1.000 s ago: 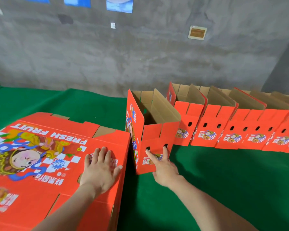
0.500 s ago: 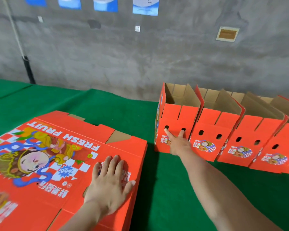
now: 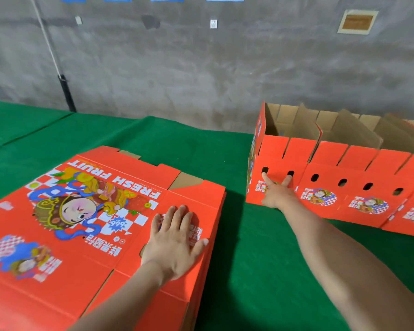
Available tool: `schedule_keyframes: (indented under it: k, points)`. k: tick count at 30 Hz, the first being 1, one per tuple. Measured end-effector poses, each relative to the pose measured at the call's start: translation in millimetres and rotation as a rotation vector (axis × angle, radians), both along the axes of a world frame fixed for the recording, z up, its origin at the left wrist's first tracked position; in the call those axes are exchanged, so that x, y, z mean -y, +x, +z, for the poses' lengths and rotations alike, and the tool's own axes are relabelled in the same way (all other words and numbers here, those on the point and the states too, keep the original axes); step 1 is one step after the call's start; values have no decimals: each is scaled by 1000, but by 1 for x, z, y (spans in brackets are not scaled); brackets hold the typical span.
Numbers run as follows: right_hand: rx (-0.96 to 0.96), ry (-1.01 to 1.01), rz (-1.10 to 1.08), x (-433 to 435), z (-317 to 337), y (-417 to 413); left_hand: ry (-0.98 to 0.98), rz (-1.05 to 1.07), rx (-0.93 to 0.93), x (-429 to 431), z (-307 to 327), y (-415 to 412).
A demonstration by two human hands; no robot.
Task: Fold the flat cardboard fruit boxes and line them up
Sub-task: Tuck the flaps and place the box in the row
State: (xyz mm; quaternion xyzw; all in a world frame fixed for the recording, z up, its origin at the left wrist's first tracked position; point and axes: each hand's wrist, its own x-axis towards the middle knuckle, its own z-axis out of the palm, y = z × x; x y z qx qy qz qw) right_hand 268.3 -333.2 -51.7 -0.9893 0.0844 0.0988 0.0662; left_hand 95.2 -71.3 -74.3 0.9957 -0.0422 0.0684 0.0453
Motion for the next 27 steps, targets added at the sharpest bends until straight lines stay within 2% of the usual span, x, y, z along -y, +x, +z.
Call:
schedule_keyframes:
  k: [2, 5, 7, 9, 12, 13, 15, 18, 20, 23, 27]
  points:
    - [115, 133, 28, -19, -6, -26, 2, -4, 10, 0, -2, 1]
    - [246, 457, 180, -61, -31, -92, 2, 8, 3, 1, -3, 0]
    - [232, 655, 158, -87, -44, -135, -12, 29, 4, 2, -2, -1]
    - [190, 807, 44, -106, -48, -170, -82, 78, 78, 4, 2, -2]
    - [75, 1017, -116, -115, -45, -203, -235, 258, 204, 4, 11, -7]
    - [35, 1076, -148, -116, -42, -210, -279, 354, 156, 2, 13, -9]
    - [-42, 1170, -204, -116, -34, -218, -286, 481, -67, 1, 23, -10]
    - [-119, 1286, -320, -110, -27, -221, -294, 334, -259, 17, 36, -19]
    - [-71, 1406, -487, -103, -25, -224, -253, 152, -231, 30, 32, -39]
    - [47, 1409, -713, -78, -23, -232, -198, -28, -206, 43, 16, -81]
    - [173, 1411, -918, -36, -16, -252, -417, -169, -147, 59, 18, -116]
